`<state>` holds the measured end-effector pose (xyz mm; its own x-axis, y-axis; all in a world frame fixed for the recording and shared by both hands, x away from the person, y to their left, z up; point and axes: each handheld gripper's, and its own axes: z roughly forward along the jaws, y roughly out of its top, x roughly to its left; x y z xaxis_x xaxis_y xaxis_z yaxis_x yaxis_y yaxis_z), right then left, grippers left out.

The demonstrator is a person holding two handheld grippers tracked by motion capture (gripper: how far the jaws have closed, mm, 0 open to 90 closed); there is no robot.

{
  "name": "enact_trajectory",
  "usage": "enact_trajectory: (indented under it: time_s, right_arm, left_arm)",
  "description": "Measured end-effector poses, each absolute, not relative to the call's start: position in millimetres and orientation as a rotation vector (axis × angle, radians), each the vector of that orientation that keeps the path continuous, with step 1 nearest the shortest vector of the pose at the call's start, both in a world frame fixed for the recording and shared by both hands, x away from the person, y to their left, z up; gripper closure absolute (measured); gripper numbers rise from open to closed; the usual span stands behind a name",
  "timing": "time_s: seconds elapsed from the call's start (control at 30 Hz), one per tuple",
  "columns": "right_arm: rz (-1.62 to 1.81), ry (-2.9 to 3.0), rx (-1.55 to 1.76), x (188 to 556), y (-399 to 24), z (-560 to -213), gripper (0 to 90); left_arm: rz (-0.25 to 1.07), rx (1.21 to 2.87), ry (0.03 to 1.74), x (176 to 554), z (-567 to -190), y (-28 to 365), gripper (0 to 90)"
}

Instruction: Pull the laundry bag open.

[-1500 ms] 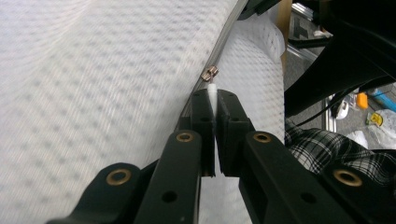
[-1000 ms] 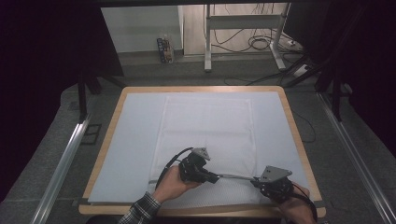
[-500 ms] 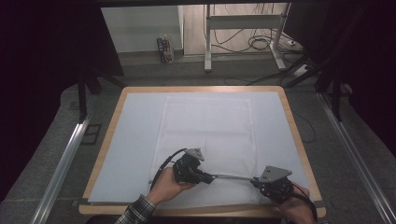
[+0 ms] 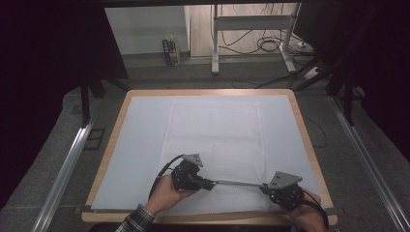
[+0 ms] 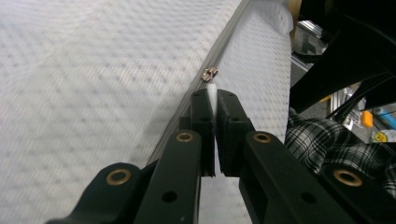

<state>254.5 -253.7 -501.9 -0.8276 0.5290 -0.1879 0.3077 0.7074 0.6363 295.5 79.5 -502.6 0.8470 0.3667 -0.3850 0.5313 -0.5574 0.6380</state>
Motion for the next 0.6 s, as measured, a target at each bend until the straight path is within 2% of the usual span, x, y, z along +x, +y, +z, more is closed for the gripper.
enact_trajectory:
  time_s: [0.6]
  right_arm:
    - [0.857, 2.570, 0.658, 255, -254, -503, 83.8]
  left_arm:
    - [-0.242, 2.200, 0.726, 287, -506, 111, 87.1]
